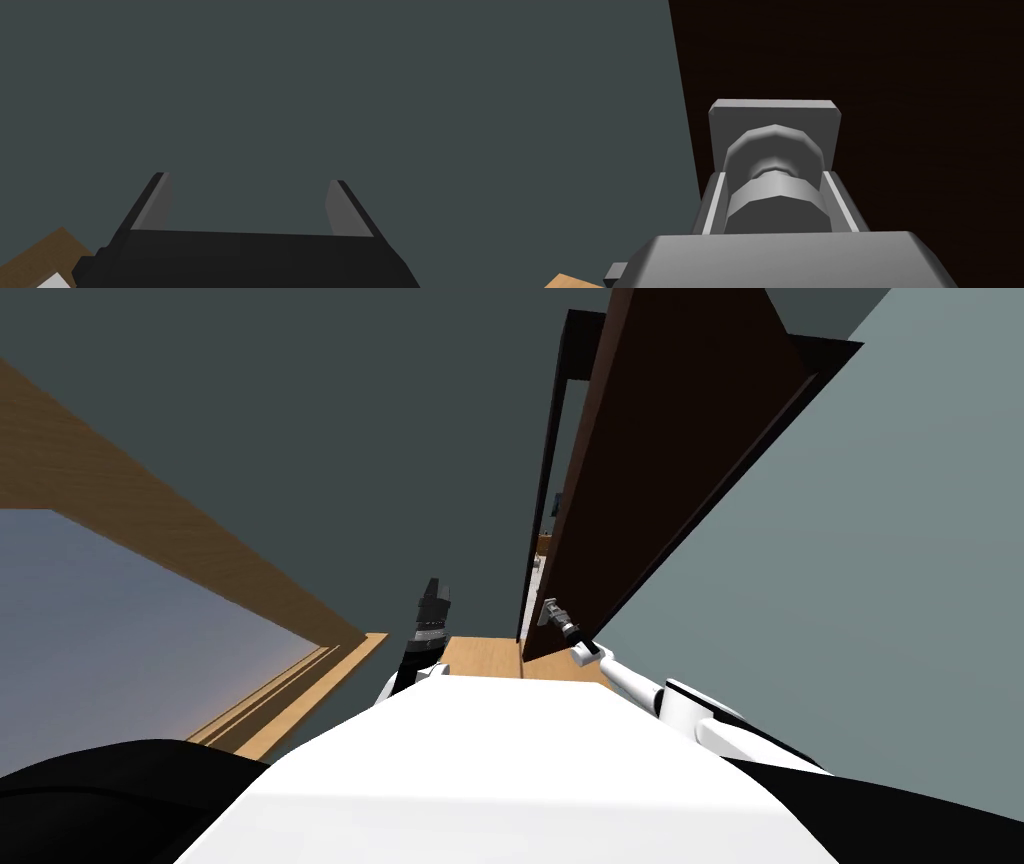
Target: Pull the door open
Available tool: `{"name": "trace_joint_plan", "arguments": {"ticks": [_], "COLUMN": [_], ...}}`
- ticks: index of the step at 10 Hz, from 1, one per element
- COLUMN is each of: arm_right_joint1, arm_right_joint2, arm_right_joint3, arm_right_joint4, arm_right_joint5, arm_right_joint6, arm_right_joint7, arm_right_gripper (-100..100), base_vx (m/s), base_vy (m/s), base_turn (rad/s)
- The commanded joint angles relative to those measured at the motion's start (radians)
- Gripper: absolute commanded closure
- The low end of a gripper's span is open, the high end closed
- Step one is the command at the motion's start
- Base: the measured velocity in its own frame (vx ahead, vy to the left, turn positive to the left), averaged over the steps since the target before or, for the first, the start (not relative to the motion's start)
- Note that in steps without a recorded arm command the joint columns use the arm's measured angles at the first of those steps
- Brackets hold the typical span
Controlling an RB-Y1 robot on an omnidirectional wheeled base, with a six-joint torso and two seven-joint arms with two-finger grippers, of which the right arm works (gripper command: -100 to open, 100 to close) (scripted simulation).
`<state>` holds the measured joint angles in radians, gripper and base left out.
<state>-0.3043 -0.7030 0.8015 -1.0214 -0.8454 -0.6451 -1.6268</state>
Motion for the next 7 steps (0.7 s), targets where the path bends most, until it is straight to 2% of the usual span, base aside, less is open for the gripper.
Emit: {"name": "trace_joint_plan", "arguments": {"ticks": [1,5,6,7], "arm_right_joint1": [-0.001,-0.005,-0.003,-0.003], "arm_right_joint2": [-0.018,-0.062,-0.058,-0.080], "arm_right_joint3": [0.032,0.086,0.080,0.112], "arm_right_joint4": [-0.001,-0.004,-0.003,-0.007], "arm_right_joint5": [0.009,0.024,0.022,0.027], "arm_right_joint6": [-0.022,-0.067,-0.059,-0.088], "arm_right_joint7": [-0.031,-0.089,-0.081,-0.103], "arm_right_gripper": [100,100,100,100], "base_vx": [-0.208,-0.194,-0.084,-0.124], "base_vy": [-0.176,-0.155,-0.053,-0.111], "base_turn": [0.162,0.128,0.020,0.125]}}
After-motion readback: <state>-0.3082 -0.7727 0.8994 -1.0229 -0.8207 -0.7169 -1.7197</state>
